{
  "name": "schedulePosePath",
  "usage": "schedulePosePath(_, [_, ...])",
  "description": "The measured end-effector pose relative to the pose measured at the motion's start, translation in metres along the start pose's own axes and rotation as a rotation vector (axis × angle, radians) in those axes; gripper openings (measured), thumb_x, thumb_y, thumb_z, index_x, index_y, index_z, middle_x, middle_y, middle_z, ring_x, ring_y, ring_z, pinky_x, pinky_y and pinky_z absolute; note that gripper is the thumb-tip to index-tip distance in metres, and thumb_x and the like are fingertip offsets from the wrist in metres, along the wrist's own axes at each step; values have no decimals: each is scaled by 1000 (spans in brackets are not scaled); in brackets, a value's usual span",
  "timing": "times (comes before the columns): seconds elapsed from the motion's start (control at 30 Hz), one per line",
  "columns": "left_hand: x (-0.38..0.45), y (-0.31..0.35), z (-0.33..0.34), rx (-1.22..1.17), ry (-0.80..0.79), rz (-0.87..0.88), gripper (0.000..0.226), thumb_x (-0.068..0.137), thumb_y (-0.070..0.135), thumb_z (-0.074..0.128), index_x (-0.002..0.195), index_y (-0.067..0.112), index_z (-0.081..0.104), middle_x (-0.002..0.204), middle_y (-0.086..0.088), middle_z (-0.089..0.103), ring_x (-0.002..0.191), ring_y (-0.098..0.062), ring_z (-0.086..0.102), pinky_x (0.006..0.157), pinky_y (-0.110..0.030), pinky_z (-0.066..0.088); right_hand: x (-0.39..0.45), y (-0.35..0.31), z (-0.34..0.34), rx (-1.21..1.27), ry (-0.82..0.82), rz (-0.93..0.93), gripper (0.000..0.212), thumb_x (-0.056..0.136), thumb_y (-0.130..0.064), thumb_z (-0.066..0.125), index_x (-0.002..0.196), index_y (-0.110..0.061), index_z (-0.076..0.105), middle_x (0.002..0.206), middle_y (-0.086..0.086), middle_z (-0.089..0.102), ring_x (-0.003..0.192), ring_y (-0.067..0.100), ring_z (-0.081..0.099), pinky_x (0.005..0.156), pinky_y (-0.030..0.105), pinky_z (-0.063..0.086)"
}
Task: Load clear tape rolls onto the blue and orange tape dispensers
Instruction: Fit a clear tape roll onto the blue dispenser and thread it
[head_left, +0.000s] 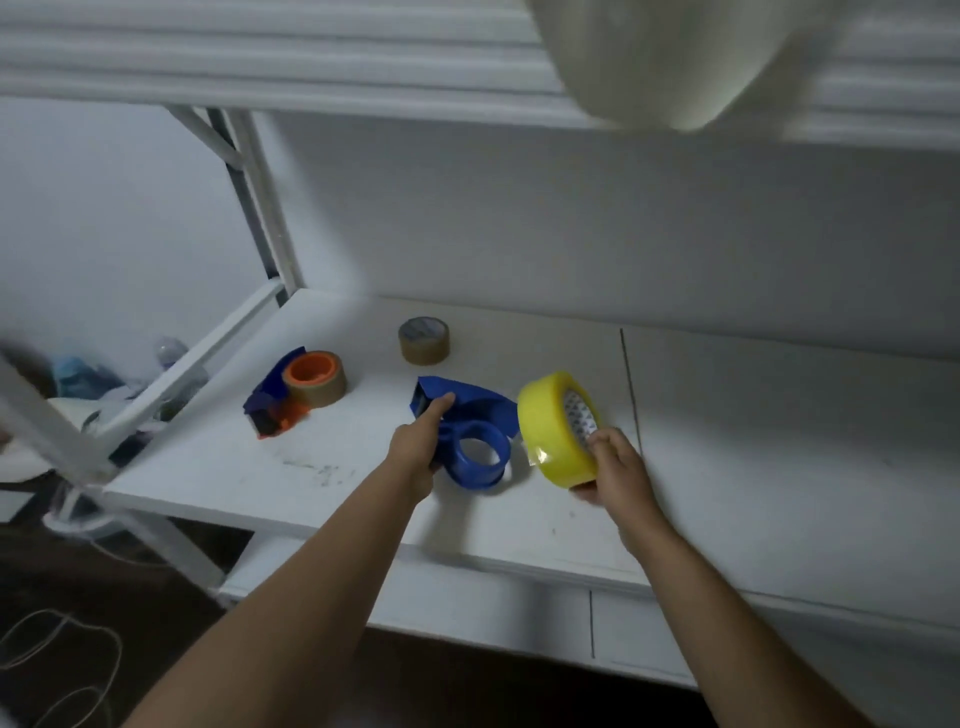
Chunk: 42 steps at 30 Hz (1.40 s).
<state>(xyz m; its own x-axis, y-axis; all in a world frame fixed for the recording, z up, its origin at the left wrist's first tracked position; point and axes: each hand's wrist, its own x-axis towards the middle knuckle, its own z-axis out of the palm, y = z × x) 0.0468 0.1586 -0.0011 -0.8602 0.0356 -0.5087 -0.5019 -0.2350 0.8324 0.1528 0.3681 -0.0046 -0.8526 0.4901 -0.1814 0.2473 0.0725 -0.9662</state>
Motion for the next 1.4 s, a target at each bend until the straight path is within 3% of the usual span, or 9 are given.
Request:
schedulePosePath(0.33, [13, 17, -83, -4, -90, -89, 58, 73, 40, 79, 115, 5, 60, 106, -14, 71, 97, -29, 67, 86, -38, 56, -46, -2, 85, -3, -3, 100, 17, 100, -22, 40, 96, -20, 55, 109, 8, 59, 95, 29, 62, 70, 45, 60])
schedulePosePath(0.53, [22, 20, -91, 65, -53, -102, 57, 71, 42, 78, 114, 8, 62, 104, -12, 71, 97, -28, 67, 88, -39, 56, -44, 4, 104, -50, -99, 35, 23, 101, -23, 38, 83, -24, 52, 102, 3, 57, 89, 21, 59, 63, 38, 59])
schedulePosePath(0.77, [30, 26, -99, 96, 12, -84, 45, 79, 38, 72, 111, 8, 60, 95, -9, 69, 89, -26, 66, 80, -37, 56, -31, 1, 112, -67, -120, 23, 23, 100, -27, 41, 81, -29, 54, 98, -1, 59, 90, 22, 60, 69, 49, 60])
schedulePosePath(0.87, [35, 29, -102, 84, 21, -94, 61, 76, 39, 75, 123, 10, 50, 105, -11, 66, 94, -27, 65, 74, -38, 57, -29, -4, 115, -86, -129, 35, 24, 99, -29, 43, 79, -32, 55, 98, 0, 60, 90, 24, 62, 67, 50, 60])
schedulePosePath(0.97, [42, 32, -108, 58, -11, -99, 77, 74, 35, 78, 134, 18, 33, 114, -12, 59, 102, -30, 63, 89, -47, 55, -29, -9, 120, -132, -144, 31, 21, 99, -29, 42, 83, -30, 54, 100, 1, 60, 89, 23, 62, 67, 46, 61])
schedulePosePath(1.03, [45, 36, -112, 35, -68, -98, 75, 77, 31, 77, 135, 25, 29, 116, -11, 58, 102, -31, 63, 88, -49, 55, -28, -13, 126, -152, -139, 20, 20, 99, -29, 41, 84, -30, 54, 102, 3, 61, 88, 23, 63, 66, 44, 61])
schedulePosePath(1.2, [53, 52, -128, 68, -172, -94, 58, 79, 24, 77, 122, 14, 40, 115, -14, 59, 98, -32, 66, 79, -50, 58, -34, -26, 151, -198, -72, 32, 19, 99, -30, 41, 85, -29, 54, 106, 5, 61, 90, 24, 63, 68, 48, 61])
schedulePosePath(1.33, [59, 70, -148, 357, -224, 39, 38, 80, 30, 76, 106, 12, 55, 101, -9, 67, 80, -17, 67, 56, -24, 55, -38, -36, 173, -325, -9, 12, 16, 99, -31, 40, 94, -24, 54, 101, 3, 60, 93, 24, 61, 74, 49, 59])
schedulePosePath(1.4, [65, 77, -158, 527, -239, 131, 31, 79, 36, 76, 89, 15, 55, 93, -6, 66, 77, -13, 63, 65, -26, 54, -42, -38, 181, -394, 27, -13, 19, 96, -38, 39, 94, -26, 52, 97, 1, 60, 92, 26, 60, 78, 52, 57])
